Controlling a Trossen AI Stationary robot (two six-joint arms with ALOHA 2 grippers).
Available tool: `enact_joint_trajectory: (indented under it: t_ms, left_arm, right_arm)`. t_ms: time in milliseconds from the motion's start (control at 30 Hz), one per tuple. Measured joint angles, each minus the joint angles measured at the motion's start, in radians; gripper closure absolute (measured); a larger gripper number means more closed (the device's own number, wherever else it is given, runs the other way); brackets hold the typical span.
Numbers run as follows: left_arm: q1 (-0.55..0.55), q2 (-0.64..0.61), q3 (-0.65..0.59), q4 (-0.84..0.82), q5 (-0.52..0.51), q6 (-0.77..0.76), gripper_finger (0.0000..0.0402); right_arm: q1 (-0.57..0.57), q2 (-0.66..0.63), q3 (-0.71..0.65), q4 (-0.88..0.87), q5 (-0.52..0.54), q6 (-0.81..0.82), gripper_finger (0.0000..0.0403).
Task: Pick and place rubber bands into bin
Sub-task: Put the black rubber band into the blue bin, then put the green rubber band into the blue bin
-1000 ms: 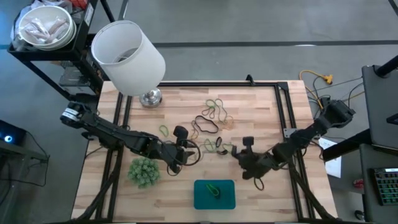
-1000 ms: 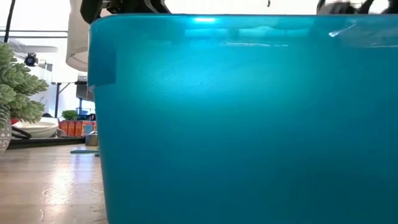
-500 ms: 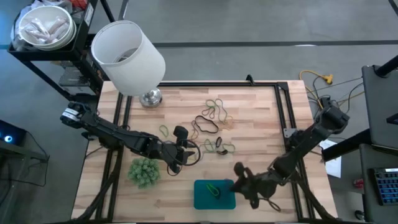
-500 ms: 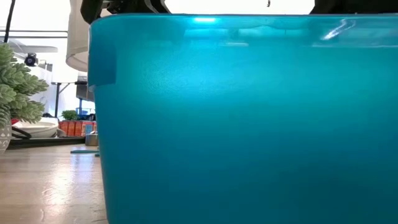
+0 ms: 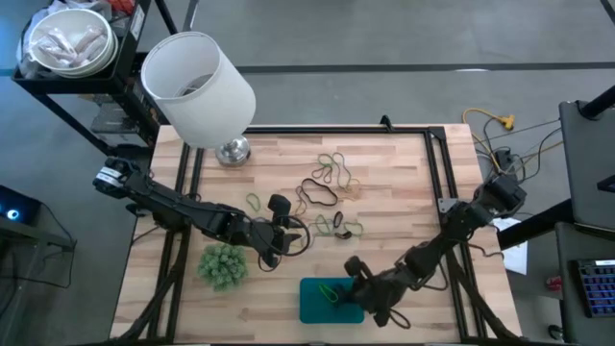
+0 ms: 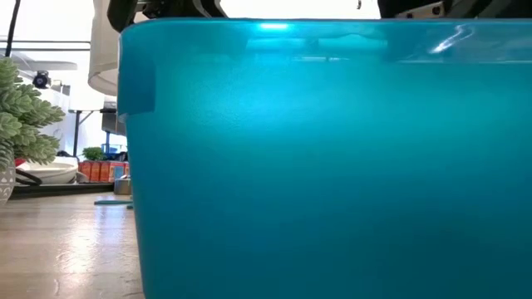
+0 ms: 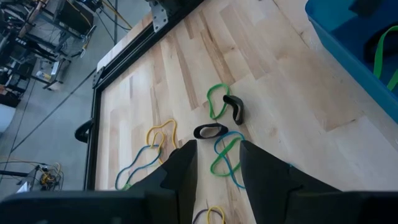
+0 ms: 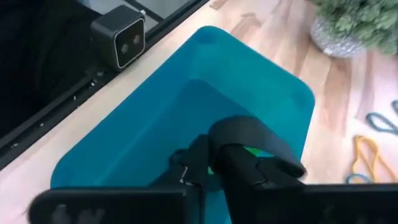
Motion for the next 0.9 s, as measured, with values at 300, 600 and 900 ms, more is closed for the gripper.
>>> enact_joint_trajectory:
  t_ms: [300, 600, 900]
  left_arm:
    - [0.000, 0.000, 0.000, -0.003, 0.000, -0.003, 0.0297]
    - [0.001, 0.001, 0.000, -0.084, 0.001, -0.103, 0.0297]
    - [0.053, 0.017, -0.002, -0.362, -0.081, -0.309, 0.0297]
  right_arm:
    - [-0.006, -0.019, -0.001, -0.004, -0.010, -0.017, 0.0322]
    - [-0.006, -0.029, 0.001, -0.012, -0.051, -0.027, 0.0301]
    - [-0.006, -0.134, 0.000, -0.211, 0.085, 0.062, 0.0299]
